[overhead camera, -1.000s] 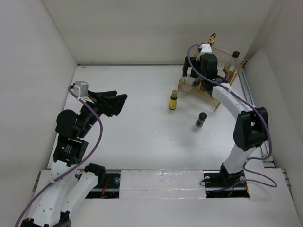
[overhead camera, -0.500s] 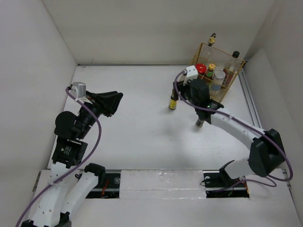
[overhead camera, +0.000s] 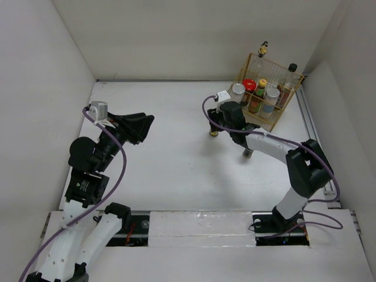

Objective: Organize the condiment bottles

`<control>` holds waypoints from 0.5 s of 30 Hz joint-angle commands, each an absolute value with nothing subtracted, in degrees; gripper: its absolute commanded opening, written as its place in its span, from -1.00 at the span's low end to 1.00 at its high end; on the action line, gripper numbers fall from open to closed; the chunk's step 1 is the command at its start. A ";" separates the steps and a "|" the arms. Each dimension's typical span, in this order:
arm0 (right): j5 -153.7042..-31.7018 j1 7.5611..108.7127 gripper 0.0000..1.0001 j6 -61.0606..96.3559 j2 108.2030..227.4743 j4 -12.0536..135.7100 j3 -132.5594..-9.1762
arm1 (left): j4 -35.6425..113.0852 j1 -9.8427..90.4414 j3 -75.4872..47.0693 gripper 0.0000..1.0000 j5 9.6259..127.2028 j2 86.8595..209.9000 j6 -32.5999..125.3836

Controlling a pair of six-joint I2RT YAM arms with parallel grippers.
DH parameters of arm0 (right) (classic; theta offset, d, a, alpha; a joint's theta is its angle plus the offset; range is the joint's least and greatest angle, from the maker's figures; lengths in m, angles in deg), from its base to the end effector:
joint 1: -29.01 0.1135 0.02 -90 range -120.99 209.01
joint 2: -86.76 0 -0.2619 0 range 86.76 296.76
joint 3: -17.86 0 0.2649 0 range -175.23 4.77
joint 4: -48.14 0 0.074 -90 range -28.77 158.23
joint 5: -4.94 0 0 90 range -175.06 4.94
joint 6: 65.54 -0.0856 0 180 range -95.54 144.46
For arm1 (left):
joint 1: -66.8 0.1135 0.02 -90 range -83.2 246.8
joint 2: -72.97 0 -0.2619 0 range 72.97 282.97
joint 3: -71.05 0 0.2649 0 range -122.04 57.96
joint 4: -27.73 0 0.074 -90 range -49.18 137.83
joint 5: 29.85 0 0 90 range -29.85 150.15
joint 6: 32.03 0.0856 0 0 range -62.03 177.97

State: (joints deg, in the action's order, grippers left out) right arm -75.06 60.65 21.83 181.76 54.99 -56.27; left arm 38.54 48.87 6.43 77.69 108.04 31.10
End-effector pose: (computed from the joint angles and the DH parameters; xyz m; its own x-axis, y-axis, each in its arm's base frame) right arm 0.3743 0.2132 0.2064 -0.4133 -0.2016 -0.8880 -0.3672 0.9293 -0.0401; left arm 0.1666 -0.0810 0.4446 0.0173 -0.4585 -0.8885 0.6422 0.6862 -0.3416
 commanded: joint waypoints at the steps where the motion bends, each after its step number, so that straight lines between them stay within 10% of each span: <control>1: -76.01 60.30 0.21 21.12 181.77 49.81 -59.57 | 36.25 48.78 5.40 -0.18 77.56 108.13 31.34; 8: -72.24 61.35 -0.36 21.39 179.75 47.87 -57.99 | 36.25 48.78 5.40 -0.18 78.17 108.13 31.34; 15: -69.33 62.06 -0.39 22.79 167.28 47.87 -53.33 | 35.73 48.78 5.40 -0.18 78.79 108.13 30.82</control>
